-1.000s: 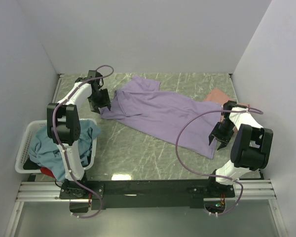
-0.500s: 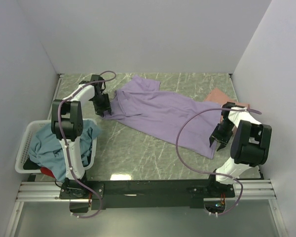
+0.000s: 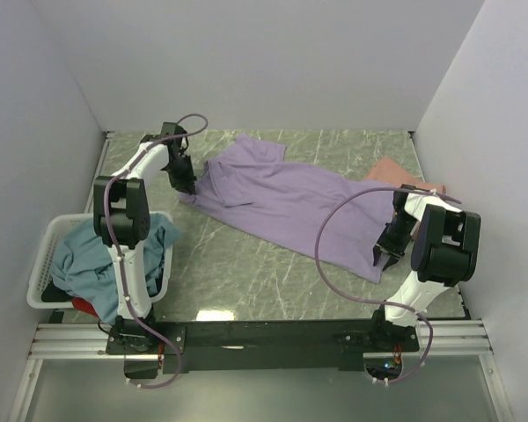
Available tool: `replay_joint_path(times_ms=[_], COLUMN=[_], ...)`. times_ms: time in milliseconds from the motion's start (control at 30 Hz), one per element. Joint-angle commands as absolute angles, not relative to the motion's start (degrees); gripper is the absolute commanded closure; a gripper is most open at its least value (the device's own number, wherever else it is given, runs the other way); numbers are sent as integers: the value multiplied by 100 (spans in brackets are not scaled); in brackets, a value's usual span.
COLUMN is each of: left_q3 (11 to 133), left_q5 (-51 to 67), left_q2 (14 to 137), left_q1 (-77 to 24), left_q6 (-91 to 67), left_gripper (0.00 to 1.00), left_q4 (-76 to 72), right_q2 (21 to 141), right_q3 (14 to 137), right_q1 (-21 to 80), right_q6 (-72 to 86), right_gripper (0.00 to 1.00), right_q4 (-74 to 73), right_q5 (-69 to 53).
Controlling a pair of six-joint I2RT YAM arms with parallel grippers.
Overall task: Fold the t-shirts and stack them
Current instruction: Fold the tshirt
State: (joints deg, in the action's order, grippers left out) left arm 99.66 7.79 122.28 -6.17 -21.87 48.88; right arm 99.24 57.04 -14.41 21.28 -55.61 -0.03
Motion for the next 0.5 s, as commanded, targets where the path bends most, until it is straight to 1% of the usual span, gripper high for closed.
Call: replay_joint_path(times_ms=[0,133,267,367,467], left_q3=[10371,10608,10705,10793,10898], left_q5=[940,932,897,800,572], left_q2=[12392,12664,12823,12893,12920], left_q1=[-589,-589,-571,-571,-571], left_q6=[-1908,-1767,-1565,-1477,-1433], left_gripper=[87,89,89,88,84], left_q4=[4896,4939,4922,4887,4922], right_q2=[10098,10186,10239,10265,10292], right_q3=[5792,5818,5845,5836,5845], right_q1=[-1468,-1477,-1477,-1485,-1485], right_q6=[2074,2065,2065,2065,2057], right_gripper=[64,70,73,75,76], right_q4=[-5493,-5484,-5502,-5502,-5511], right_q5=[44,70,114,123,141])
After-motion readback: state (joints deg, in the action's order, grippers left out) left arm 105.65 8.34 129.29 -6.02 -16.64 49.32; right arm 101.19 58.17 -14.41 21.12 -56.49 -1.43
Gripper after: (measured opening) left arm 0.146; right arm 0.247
